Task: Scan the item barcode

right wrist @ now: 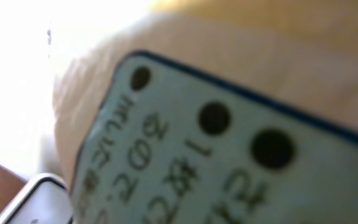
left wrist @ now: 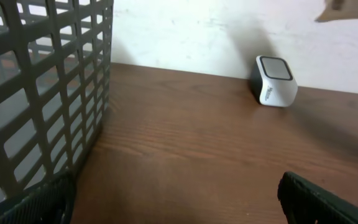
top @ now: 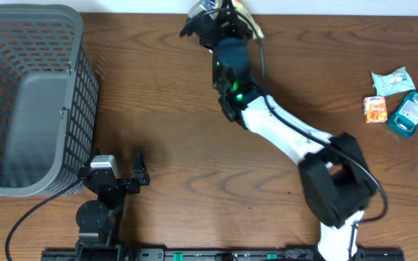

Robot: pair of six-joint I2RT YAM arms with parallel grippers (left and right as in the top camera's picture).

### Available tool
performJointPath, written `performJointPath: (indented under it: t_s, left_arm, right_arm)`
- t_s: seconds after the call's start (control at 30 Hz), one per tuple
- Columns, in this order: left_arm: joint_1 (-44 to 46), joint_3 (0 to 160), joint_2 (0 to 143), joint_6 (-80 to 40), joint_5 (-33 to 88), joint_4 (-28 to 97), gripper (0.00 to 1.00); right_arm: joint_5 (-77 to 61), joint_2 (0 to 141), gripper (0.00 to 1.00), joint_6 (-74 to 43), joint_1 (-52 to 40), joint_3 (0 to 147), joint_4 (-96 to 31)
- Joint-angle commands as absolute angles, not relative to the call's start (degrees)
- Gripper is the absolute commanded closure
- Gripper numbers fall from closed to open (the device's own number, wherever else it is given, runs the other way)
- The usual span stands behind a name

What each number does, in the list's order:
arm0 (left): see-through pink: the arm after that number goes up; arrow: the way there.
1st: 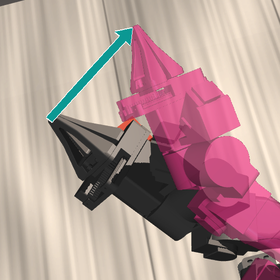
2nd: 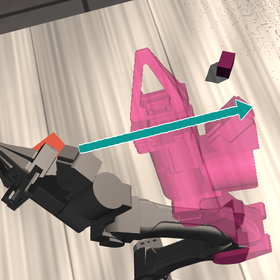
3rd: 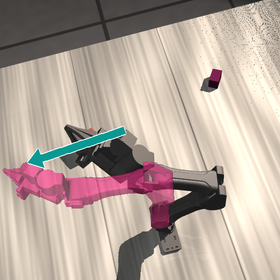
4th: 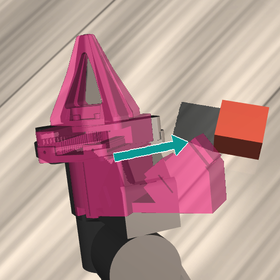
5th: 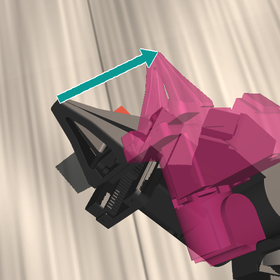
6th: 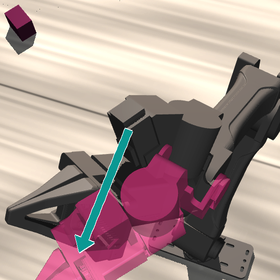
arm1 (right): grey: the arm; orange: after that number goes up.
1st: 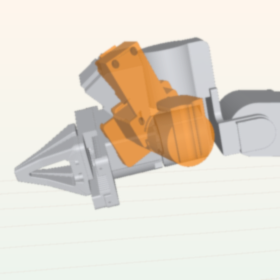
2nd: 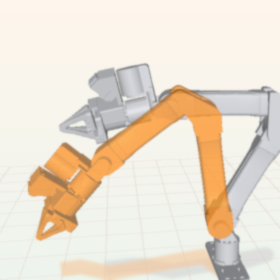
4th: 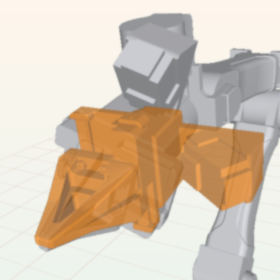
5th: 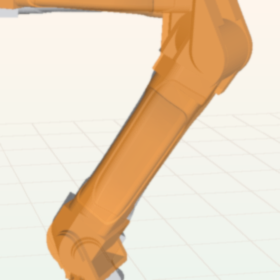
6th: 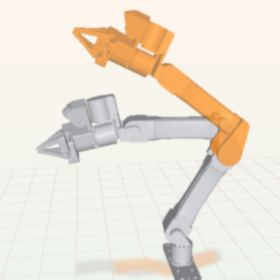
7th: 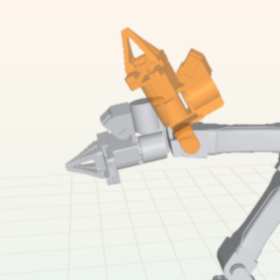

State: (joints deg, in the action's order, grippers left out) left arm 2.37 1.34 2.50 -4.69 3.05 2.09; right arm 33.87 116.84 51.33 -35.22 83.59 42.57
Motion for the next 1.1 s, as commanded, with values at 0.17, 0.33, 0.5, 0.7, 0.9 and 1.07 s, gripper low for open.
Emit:
performJointPath:
  t_s: [0.17,0.33,0.5,0.7,0.9,1.07]
  left_arm:
    - [2.5,0.23,2.11,-4.99,2.96,3.77,0.02]
    - [2.5,0.23,2.11,-4.99,2.96,3.77,0.02]
    - [2.5,0.23,2.11,-4.99,2.96,3.77,0.02]
    - [2.5,0.23,2.11,-4.99,2.96,3.77,0.02]
    - [2.5,0.23,2.11,-4.99,2.96,3.77,0.02]
    - [2.5,0.23,2.11,-4.99,2.94,3.77,0.02]
  right_arm:
    - [26.41,132.16,0.99,65.82,-32.56,91.94,51.77]
    - [26.61,139.76,0.99,65.06,-31.77,102.98,45.67]
    - [26.5,142.58,0.99,59.16,-31.53,106.8,39.24]
    - [26.46,142.63,0.99,55.27,-31.66,106.8,31.42]
    - [26.87,141.58,0.99,52.07,-31.73,106.8,28.49]
    - [26.87,136.73,0.99,48.82,-30.81,106.8,23.4]
